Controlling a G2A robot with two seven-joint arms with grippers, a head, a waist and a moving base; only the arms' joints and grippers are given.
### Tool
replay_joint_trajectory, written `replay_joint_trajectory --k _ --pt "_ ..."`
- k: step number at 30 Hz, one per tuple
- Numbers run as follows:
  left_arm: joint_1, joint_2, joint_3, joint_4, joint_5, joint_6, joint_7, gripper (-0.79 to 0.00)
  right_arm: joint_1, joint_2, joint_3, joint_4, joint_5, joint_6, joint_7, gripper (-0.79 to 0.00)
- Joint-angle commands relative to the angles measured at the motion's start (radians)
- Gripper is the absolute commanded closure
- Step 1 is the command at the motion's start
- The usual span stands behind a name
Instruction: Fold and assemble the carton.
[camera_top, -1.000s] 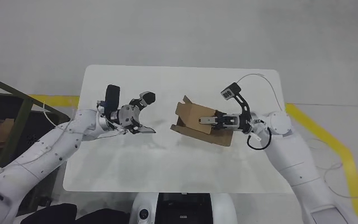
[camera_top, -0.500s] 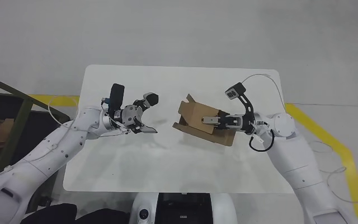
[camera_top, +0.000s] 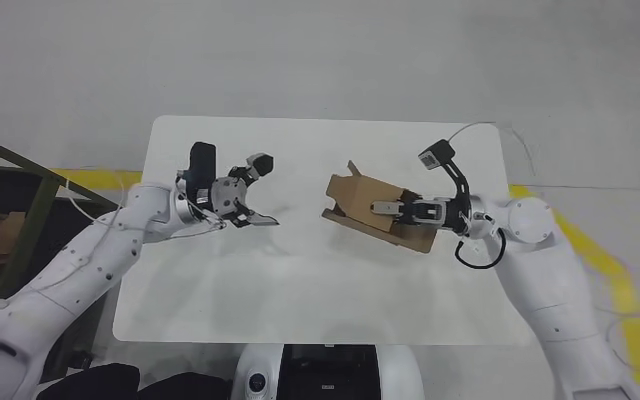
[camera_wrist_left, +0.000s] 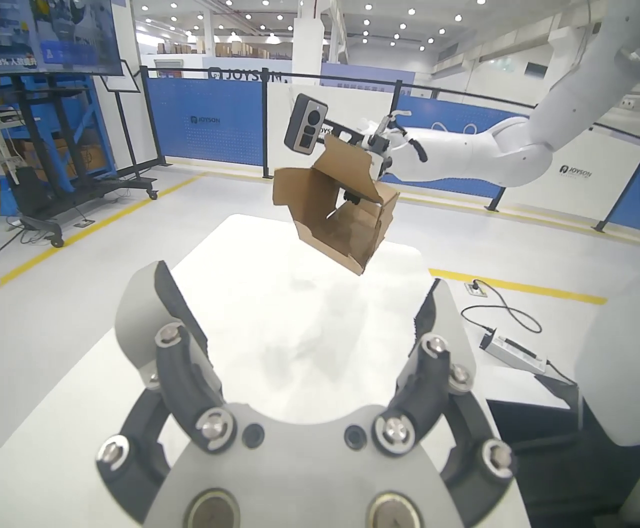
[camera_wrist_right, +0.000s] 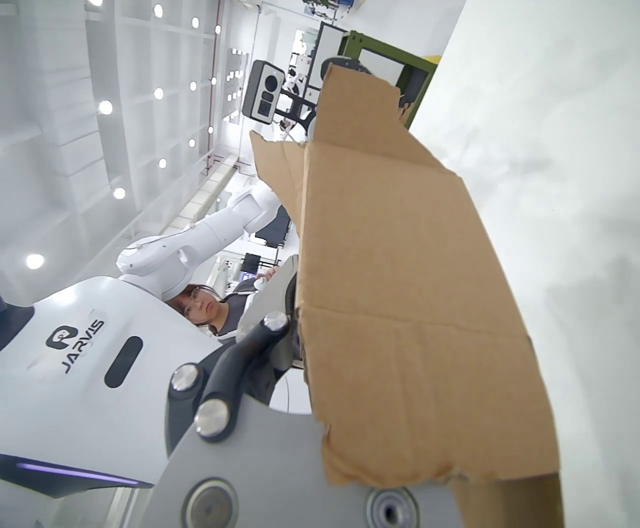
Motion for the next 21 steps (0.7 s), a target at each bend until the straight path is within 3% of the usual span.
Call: replay_joint_trajectory --k 1,9,21 --pt "0.015 0.004 -0.018 -0.008 0.013 -0.015 -0.001 -0.785 -0.009 0.006 0.023 -0.027 -0.002 0.007 0.006 0.0" --pt "0.049 -0.02 -0.004 -0.06 0.08 -0.047 -0.017 -0.785 0.034 0.003 0.004 0.011 0.038 -0.015 0.023 0.0" --pt "0.026 -0.087 0.04 -0.067 0.108 -0.075 -0.002 -0.785 0.109 -0.033 -0.139 0.124 0.17 -0.064 0.071 0.0"
